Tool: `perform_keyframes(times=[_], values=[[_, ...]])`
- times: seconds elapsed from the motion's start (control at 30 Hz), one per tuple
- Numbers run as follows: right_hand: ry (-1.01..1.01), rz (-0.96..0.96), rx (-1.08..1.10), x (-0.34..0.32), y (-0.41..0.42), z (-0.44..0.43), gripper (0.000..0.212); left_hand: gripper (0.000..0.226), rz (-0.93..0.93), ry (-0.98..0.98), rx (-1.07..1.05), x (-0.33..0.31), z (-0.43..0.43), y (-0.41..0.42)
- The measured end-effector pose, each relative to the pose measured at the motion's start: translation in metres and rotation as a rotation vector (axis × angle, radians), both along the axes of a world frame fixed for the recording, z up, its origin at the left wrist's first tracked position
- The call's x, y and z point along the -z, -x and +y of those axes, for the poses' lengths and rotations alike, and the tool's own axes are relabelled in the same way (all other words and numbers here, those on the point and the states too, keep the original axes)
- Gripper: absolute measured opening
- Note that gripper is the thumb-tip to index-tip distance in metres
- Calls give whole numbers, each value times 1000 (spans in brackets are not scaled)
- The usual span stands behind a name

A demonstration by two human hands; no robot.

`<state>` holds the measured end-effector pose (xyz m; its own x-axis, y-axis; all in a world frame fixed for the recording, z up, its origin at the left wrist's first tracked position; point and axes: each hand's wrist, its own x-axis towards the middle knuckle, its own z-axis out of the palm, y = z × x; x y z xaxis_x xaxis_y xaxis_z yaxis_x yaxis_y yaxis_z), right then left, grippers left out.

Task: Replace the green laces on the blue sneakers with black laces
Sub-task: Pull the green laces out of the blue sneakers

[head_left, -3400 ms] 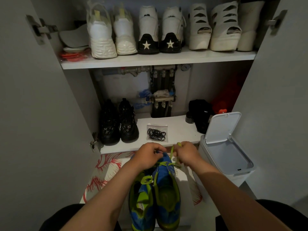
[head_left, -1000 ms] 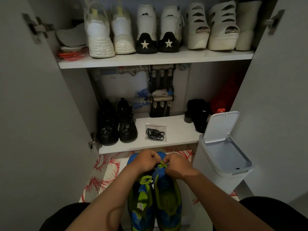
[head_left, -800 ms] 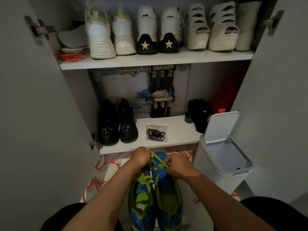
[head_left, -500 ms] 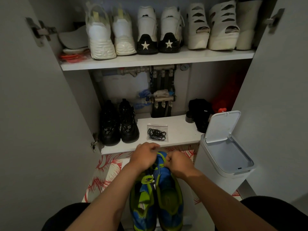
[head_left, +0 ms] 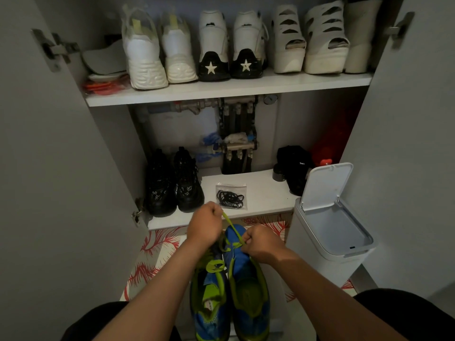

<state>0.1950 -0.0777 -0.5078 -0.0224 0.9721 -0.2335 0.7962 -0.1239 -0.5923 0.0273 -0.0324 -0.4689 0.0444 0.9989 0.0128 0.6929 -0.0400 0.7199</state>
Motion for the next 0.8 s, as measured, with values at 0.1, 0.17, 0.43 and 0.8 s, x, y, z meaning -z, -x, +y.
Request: perform_keyframes(times=[0.1, 0.17, 0.43, 0.8], values=[[-3, -17, -13, 0, 0, 1, 13, 21, -60, 1, -91, -1, 4, 4], [-15, -47, -13, 0, 2, 2, 27, 14, 11, -10, -22, 2, 2, 6], [-40, -18, 2, 2, 2, 7, 29, 43, 260, -85, 457, 5, -6, -2], [-102, 132, 8, 10, 6, 11, 19, 14, 498, -101, 380, -1, -11, -3]])
